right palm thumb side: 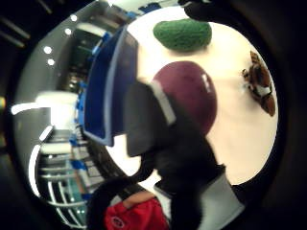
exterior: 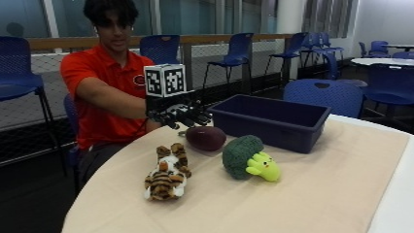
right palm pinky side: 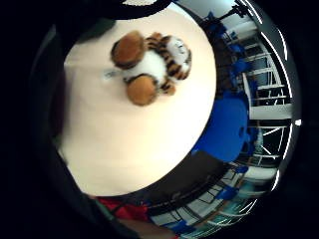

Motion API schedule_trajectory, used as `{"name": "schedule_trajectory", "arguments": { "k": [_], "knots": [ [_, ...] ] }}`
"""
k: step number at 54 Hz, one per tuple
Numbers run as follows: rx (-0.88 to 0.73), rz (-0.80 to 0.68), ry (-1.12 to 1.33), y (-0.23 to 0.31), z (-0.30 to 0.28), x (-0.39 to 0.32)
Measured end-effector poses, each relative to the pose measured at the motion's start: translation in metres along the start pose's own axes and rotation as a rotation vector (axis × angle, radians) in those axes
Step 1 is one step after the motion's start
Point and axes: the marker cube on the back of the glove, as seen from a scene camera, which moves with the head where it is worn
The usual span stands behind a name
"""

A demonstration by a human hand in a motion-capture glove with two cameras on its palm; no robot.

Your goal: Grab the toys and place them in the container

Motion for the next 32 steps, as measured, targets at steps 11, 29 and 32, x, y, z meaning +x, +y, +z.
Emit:
{"name": "schedule_trajectory", "arguments": {
  "k": [11, 29, 32],
  "knots": [
    [0.006, 0.122, 0.061, -0.035, 0.009, 0.052],
    [-0.251, 0.229, -0.044, -0.068, 0.051, 0.102],
    [-0.314, 0.237, -0.04, -0.072, 0.06, 0.104]
  ]
}}
